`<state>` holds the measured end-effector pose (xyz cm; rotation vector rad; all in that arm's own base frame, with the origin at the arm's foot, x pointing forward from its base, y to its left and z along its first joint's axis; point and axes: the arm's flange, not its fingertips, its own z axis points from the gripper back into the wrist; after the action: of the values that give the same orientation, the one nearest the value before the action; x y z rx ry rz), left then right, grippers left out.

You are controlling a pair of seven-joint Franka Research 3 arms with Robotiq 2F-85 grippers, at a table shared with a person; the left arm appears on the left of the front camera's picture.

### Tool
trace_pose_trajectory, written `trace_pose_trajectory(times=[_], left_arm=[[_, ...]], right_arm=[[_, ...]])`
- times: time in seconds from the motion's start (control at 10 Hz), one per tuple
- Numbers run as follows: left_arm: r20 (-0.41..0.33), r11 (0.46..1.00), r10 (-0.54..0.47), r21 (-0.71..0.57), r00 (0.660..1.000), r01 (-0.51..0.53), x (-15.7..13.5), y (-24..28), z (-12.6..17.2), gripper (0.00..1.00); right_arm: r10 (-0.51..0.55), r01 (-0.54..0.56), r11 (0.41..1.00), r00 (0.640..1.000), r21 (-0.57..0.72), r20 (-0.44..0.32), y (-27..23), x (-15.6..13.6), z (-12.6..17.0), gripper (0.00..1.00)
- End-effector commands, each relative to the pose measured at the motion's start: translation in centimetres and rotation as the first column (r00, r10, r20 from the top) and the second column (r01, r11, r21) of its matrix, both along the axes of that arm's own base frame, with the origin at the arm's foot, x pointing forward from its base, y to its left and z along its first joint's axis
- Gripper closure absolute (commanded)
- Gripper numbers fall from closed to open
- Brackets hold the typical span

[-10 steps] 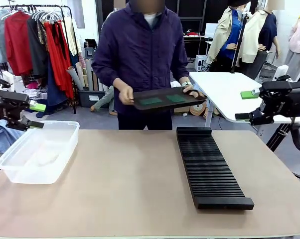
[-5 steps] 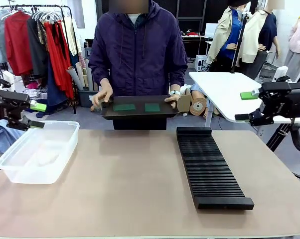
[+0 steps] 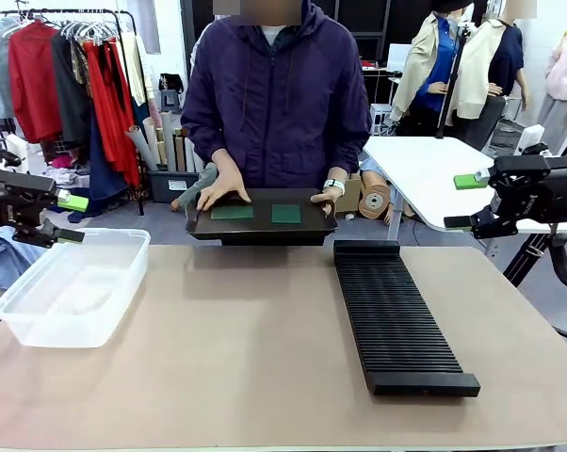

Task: Sort PCBs into racks and boxes based on the side picked up.
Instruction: Pick up the Blank PCB handed by the Human.

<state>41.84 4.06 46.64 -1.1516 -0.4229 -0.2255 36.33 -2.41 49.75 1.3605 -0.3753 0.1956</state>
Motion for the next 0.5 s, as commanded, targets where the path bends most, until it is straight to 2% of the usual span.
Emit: trace_pose_trajectory(times=[0.0,0.4], left_arm=[[-0.004,1.000,-0.003,-0.008,1.000,0.003,-0.07,0.11,0.08,0.00],[-0.004,1.000,-0.003,-0.008,1.000,0.003,-0.07,0.11,0.08,0.00]], right_arm=[[0.006,-0.006,1.000,1.000,0.014,0.006,-0.05,-0.02,0.17,0.00],[0.006,-0.006,1.000,1.000,0.014,0.006,-0.05,-0.02,0.17,0.00]])
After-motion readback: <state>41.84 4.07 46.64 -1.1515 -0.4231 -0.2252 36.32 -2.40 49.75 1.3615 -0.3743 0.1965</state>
